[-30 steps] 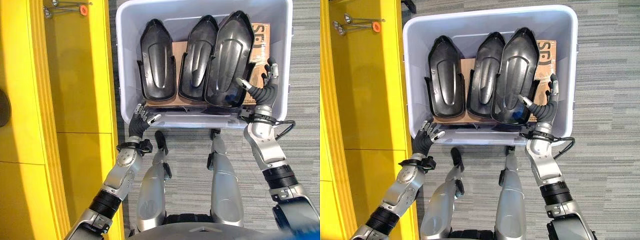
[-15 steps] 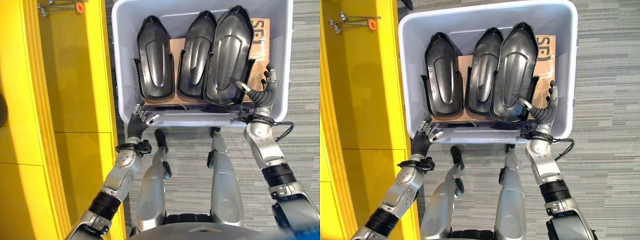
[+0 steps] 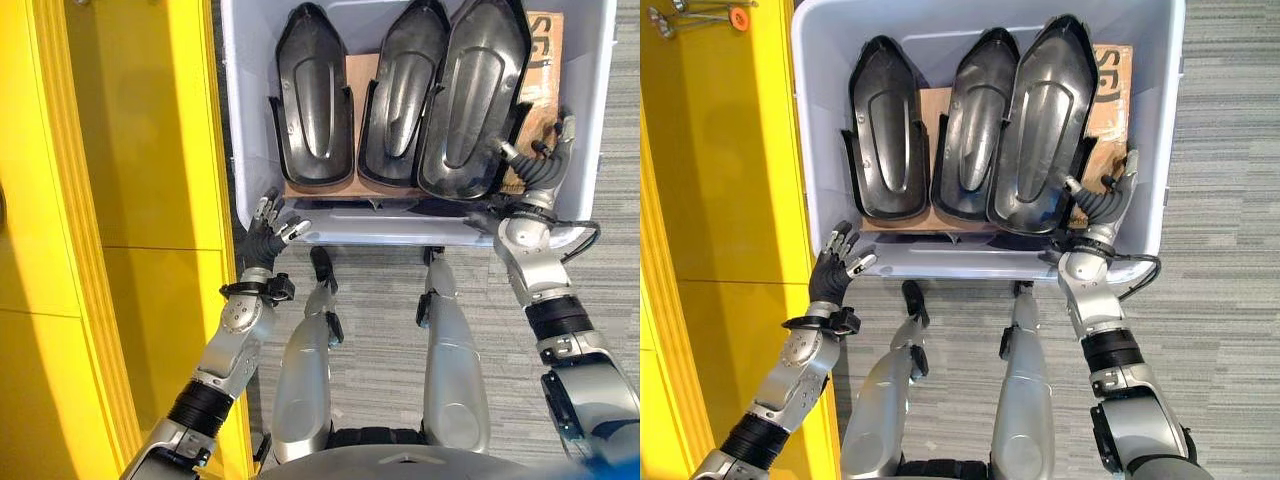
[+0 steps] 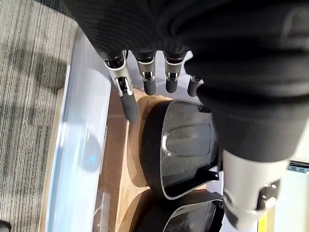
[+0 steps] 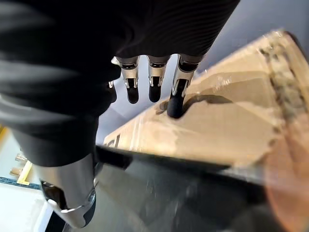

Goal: Move parts from the plastic box to the shelf.

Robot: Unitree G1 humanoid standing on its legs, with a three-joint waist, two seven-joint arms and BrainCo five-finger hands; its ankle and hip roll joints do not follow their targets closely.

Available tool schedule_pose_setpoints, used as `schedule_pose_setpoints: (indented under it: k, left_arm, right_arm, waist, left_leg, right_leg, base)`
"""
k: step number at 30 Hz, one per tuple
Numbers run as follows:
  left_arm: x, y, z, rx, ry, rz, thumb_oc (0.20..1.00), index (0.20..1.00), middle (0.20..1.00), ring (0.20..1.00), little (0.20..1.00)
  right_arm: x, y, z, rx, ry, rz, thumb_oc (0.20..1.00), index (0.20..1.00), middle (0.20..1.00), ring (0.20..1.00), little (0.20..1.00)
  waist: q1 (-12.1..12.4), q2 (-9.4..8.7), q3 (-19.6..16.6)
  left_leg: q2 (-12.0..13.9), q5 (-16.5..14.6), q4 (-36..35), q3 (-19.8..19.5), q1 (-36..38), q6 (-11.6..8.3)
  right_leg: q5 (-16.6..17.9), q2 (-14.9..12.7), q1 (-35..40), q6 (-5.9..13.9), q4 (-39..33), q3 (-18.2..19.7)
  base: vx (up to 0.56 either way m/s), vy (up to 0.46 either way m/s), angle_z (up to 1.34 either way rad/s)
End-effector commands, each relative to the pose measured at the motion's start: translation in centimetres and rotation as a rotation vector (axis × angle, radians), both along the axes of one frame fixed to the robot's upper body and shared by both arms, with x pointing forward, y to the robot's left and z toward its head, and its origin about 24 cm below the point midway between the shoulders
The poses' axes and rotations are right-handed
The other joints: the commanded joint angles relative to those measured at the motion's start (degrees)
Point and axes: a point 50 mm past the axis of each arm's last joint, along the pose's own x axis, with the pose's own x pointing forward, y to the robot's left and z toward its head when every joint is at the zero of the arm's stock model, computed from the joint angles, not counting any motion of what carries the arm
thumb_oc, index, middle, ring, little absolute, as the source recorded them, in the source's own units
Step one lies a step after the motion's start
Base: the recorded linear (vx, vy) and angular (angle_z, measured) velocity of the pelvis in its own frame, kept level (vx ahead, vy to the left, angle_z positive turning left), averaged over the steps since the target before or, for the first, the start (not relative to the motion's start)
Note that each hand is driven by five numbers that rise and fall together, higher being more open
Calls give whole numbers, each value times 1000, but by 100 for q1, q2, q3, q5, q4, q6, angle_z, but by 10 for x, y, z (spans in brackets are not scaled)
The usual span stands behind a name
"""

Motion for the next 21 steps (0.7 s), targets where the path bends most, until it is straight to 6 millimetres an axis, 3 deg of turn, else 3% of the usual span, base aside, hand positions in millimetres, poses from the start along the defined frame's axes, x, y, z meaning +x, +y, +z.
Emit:
schedule_pose_setpoints:
  k: [1,3,10,19,20,21]
  left_arm:
    - [-17,6,-10,37,42,-5,1000,1000,1000,1000,1000]
    - [-16,5,-10,41,43,-7,1000,1000,1000,1000,1000]
    - [-15,2,-8,41,33,-19,1000,1000,1000,1000,1000]
    - [-12,1,-5,47,17,-20,1000,1000,1000,1000,1000]
    - [-10,0,-3,51,7,-16,1000,1000,1000,1000,1000]
    - [-9,0,-2,52,5,-15,1000,1000,1000,1000,1000]
  right_arm:
    - [6,5,2,-41,17,18,1000,1000,1000,1000,1000]
    - [8,6,0,-68,40,9,1000,1000,1000,1000,1000]
    - [19,-1,-9,-107,138,-36,1000,1000,1000,1000,1000]
    - [28,-2,-21,-301,288,-62,1000,1000,1000,1000,1000]
    - [28,-1,-22,-376,306,-73,495,495,495,495,495]
    - [28,0,-22,-415,312,-83,200,200,200,200,200]
  waist:
    - [129,70,-71]
    - [147,77,-71]
    - [203,95,-71]
    - [277,83,-71]
    - [277,67,-71]
    - [276,66,-71]
  left_leg:
    - [59,-143,552,-402,-573,95]
    - [49,-274,560,-453,-511,60]
    - [11,-269,585,-552,-653,70]
    - [-66,-283,611,-639,-803,130]
    - [-73,-289,615,-656,-810,142]
    - [-77,-292,616,-665,-813,148]
  right_leg:
    - [-1114,-397,-103,395,1110,10]
    - [-1263,-407,-36,439,1166,16]
    - [-1286,-426,-117,434,1234,-24]
    - [-1266,-453,-224,444,1266,-44]
    - [-1263,-459,-219,448,1262,-44]
    - [-1262,-465,-220,451,1263,-46]
  base:
    - [8,4,6]
    - [87,3,7]
    - [4,2,6]
    - [-1,23,7]
    - [-3,30,4]
    - [-5,37,4]
